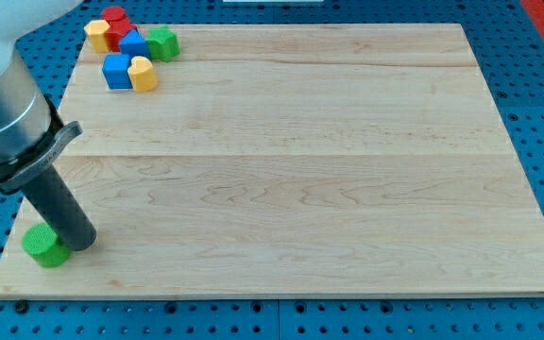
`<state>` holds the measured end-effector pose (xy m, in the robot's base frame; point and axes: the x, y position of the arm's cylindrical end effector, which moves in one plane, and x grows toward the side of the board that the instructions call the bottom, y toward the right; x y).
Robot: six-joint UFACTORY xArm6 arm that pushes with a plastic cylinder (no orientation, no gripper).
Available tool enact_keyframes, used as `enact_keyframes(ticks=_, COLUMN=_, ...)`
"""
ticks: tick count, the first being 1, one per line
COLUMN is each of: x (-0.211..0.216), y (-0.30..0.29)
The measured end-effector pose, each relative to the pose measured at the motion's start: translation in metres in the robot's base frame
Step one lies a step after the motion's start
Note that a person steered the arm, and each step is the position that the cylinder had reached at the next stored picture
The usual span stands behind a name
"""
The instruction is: Separate the green star and yellow heart from the blue blocks
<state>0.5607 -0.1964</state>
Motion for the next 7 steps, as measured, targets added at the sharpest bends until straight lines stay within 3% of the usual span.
enact_keyframes(ticks=1, x=-0.056, y=0.078)
enact_keyframes(ticks=2, x=-0.154, y=0.138)
enact_keyframes(ticks=3, x=-0.261, y=0.150)
enact_keyframes(ticks=4, x=-0.339, y=0.144)
enact_keyframes(ticks=5, x=-0.369, y=0.112)
enact_keyframes(ticks=7, x=-0.335, y=0.001)
